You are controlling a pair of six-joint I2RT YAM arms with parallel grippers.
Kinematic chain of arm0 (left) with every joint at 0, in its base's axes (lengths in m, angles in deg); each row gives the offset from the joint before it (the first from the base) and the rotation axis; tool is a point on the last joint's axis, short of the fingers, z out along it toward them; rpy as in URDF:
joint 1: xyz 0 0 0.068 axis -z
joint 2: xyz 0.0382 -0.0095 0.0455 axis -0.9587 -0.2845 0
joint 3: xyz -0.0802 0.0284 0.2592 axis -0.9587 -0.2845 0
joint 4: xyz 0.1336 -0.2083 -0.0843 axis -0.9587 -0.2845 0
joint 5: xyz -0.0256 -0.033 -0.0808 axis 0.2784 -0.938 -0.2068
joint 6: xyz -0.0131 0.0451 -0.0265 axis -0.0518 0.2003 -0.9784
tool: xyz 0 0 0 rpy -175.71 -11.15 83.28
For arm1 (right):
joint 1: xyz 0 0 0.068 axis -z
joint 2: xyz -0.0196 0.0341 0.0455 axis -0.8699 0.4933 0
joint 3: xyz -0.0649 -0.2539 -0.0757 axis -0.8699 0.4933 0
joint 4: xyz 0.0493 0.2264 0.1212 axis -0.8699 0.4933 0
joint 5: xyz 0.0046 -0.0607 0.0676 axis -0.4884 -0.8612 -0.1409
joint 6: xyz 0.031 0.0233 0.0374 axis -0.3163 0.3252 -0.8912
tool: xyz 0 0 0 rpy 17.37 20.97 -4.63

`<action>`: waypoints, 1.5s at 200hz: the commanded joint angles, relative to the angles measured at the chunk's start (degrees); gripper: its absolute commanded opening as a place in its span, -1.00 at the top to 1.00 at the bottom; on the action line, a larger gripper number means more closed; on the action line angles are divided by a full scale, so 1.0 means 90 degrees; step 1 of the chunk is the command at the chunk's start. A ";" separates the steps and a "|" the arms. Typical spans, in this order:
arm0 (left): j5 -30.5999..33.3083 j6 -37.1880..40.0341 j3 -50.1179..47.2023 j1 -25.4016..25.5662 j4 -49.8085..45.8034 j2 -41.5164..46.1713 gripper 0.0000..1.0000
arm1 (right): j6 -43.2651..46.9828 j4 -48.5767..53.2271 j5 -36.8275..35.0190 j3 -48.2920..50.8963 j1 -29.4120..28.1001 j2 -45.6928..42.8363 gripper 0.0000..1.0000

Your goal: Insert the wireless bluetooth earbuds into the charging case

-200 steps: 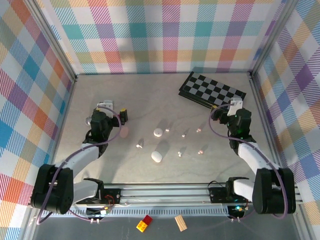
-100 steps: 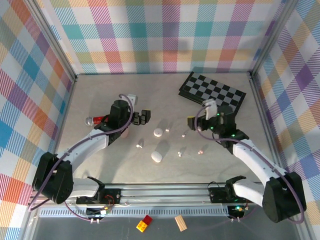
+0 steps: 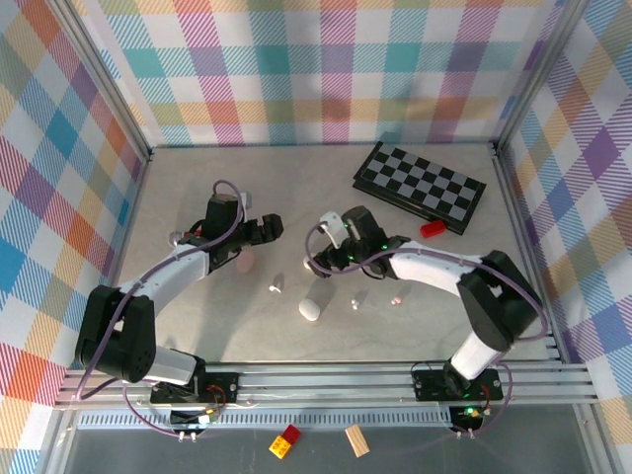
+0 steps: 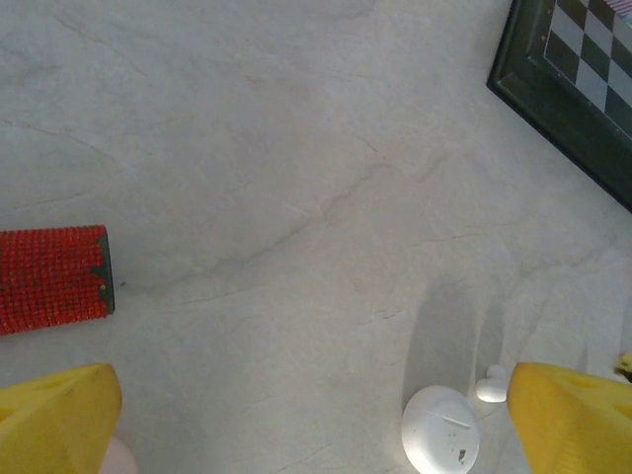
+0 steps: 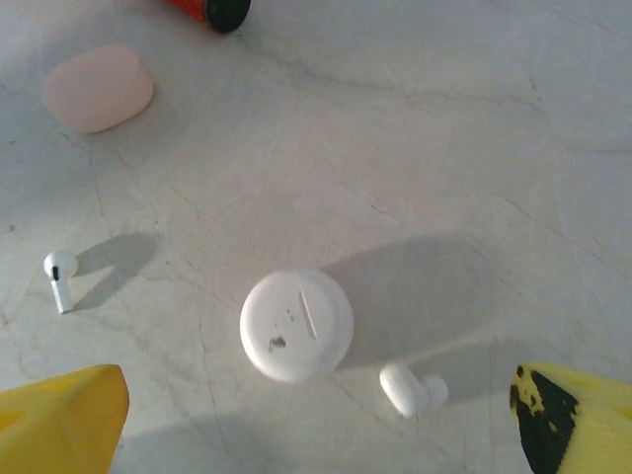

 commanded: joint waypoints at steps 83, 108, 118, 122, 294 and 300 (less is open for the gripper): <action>0.0026 -0.0012 -0.0220 -0.0170 -0.0238 0.0461 -0.99 | 0.0728 0.1842 -0.0052 -0.1980 -0.0350 0.1856 -0.61; 0.0041 -0.0005 -0.0244 -0.0170 -0.0230 0.0505 -0.99 | 0.0767 0.1915 -0.0176 -0.2061 -0.0350 0.2015 -0.55; 0.0033 -0.0004 -0.0270 -0.0170 -0.0210 0.0520 -0.99 | 0.0828 0.1895 -0.0187 -0.2046 -0.0350 0.2047 -0.54; 0.0030 -0.0001 -0.0279 -0.0170 -0.0208 0.0520 -0.99 | 0.0842 0.1907 -0.0206 -0.2051 -0.0351 0.2066 -0.53; -0.0595 -0.0055 0.0023 -0.0170 -0.0666 0.0678 -0.99 | 0.1555 0.0427 0.0007 -0.0872 -0.0335 0.0761 0.17; -0.0859 -0.0146 0.0106 -0.0193 -0.0749 0.0644 -0.97 | 0.1622 0.0301 0.0053 -0.0736 -0.0323 0.0580 0.18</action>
